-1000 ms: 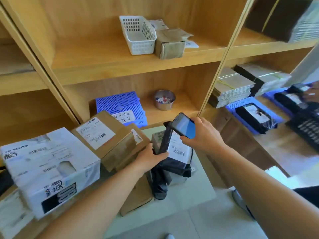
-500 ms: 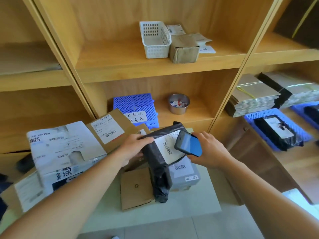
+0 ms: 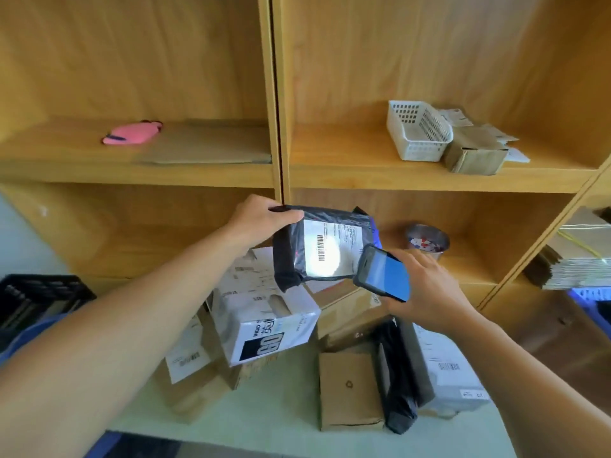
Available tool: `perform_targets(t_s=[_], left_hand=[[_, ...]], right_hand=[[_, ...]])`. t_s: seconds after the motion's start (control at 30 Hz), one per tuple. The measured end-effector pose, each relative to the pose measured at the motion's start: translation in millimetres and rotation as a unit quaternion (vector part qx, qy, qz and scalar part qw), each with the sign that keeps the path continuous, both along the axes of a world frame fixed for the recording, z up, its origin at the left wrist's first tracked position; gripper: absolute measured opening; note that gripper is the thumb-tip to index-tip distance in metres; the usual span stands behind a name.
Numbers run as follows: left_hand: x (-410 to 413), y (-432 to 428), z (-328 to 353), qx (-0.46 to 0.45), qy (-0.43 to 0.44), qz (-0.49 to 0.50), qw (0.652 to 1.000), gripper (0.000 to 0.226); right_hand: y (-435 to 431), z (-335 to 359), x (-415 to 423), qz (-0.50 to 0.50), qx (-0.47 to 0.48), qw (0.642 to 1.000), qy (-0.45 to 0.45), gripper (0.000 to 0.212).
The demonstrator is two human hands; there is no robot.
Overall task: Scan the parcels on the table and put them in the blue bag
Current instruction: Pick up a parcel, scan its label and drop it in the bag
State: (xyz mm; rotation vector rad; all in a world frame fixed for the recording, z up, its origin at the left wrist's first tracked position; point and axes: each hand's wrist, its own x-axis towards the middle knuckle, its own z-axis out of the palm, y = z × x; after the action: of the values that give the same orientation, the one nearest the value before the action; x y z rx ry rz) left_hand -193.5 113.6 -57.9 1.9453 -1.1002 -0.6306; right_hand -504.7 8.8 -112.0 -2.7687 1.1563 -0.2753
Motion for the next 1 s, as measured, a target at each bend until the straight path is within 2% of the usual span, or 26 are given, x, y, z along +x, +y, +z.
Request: perform_targets(t_s=[0.27, 0.47, 0.63, 0.73, 0.83, 0.93, 1.0], left_hand=[[122, 98, -2, -0.043, 0.017, 0.046, 0.998, 0.036], [223, 178, 12, -0.073, 0.007, 0.11, 0.991, 0.049], [277, 239, 17, -0.04, -0.012, 0.149, 0.988, 0.077], [289, 270, 18, -0.015, -0.037, 0.178, 0.983, 0.056], [293, 305, 10, 0.015, -0.042, 0.23, 0.972, 0.039], [302, 351, -25, 0.025, 0.029, 0.296, 0.955, 0.035], [309, 383, -52, 0.032, 0.072, 0.342, 0.936, 0.043]], right_hand=[[72, 29, 141, 0.052, -0.079, 0.995, -0.018, 0.09], [128, 44, 244, 0.109, -0.133, 0.985, -0.007, 0.09], [166, 45, 303, 0.163, -0.125, 0.979, -0.006, 0.09], [183, 46, 333, 0.199, -0.111, 0.974, 0.003, 0.091], [201, 38, 362, 0.212, -0.047, 0.976, -0.035, 0.091], [219, 17, 386, 0.225, 0.036, 0.972, -0.06, 0.09], [232, -1, 399, 0.253, 0.058, 0.964, -0.051, 0.089]])
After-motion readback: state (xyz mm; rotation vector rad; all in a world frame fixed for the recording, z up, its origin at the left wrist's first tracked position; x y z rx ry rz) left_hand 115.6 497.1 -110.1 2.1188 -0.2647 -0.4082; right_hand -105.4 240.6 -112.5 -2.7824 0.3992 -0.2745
